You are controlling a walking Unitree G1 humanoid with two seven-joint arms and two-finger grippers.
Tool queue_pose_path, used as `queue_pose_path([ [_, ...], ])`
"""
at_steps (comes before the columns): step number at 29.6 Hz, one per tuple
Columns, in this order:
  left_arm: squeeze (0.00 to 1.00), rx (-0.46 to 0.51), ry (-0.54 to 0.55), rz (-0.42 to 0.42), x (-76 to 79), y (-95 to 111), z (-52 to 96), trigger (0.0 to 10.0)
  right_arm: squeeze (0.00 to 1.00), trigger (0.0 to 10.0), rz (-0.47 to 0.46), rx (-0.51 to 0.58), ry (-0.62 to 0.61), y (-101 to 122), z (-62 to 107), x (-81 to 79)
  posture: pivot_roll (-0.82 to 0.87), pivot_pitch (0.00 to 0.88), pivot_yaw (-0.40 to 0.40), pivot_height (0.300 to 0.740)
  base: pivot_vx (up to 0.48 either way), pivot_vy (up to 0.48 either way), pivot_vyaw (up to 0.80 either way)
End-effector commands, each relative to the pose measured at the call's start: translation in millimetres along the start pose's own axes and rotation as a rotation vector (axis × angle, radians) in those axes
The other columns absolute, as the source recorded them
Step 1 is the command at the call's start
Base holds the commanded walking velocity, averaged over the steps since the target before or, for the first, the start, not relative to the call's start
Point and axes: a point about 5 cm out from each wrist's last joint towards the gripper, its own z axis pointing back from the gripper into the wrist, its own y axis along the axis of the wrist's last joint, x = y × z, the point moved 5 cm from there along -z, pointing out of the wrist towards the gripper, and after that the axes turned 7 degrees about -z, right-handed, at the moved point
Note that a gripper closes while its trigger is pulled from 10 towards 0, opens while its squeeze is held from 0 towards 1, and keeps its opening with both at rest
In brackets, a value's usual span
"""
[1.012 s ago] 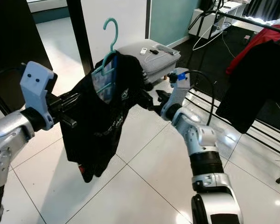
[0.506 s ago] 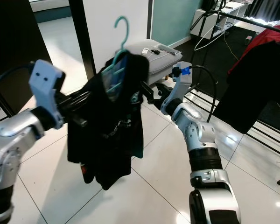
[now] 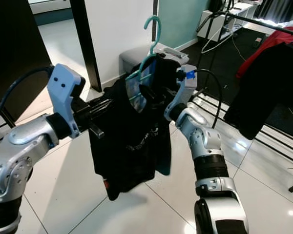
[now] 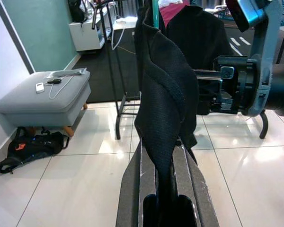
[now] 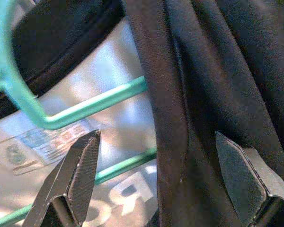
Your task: Hang hanger
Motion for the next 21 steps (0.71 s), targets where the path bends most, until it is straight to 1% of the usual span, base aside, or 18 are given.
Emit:
queue_pose_path([
  [1, 0.0, 0.03, -0.016, -0.012, 3.7, 9.6, -1.1, 10.0, 0.0, 3.6, 0.012, 0.021, -0.047, 4.0, 1.4, 8.6, 0.03, 0.049, -0.092, 0.74, 0.0, 0.0, 0.0],
  [2, 0.0, 0.03, -0.016, -0.012, 3.7, 9.6, -1.1, 10.0, 0.0, 3.6, 0.012, 0.021, -0.047, 4.0, 1.4, 8.6, 0.03, 0.049, -0.092, 0.74, 0.0, 0.0, 0.0],
  [3, 0.0, 0.028, -0.015, -0.012, 3.8, 9.8, -1.0, 10.0, 0.0, 0.0, 0.014, 0.026, -0.054, 4.6, 1.7, 10.0, 0.03, 0.049, -0.092, 0.74, 0.0, 0.0, 0.0],
  [11, 0.0, 0.029, -0.026, -0.024, 4.1, 13.7, 0.7, 10.0, 0.0, 0.0, 0.011, 0.055, -0.07, 13.4, 2.1, 13.8, 0.03, 0.055, -0.092, 0.74, 0.0, 0.0, 0.0],
  [19, 0.0, 0.022, -0.039, -0.032, 4.4, 13.6, 3.3, 10.0, 0.0, 0.0, 0.017, 0.067, -0.093, 17.1, 3.3, 19.1, 0.03, 0.056, -0.093, 0.74, 0.0, 0.0, 0.0],
  [21, 0.0, 0.006, -0.041, -0.05, 1.0, 11.4, 6.8, 10.0, 0.0, 0.0, 0.018, 0.075, -0.101, 19.1, 3.8, 20.9, 0.03, 0.055, -0.093, 0.74, 0.0, 0.0, 0.0],
])
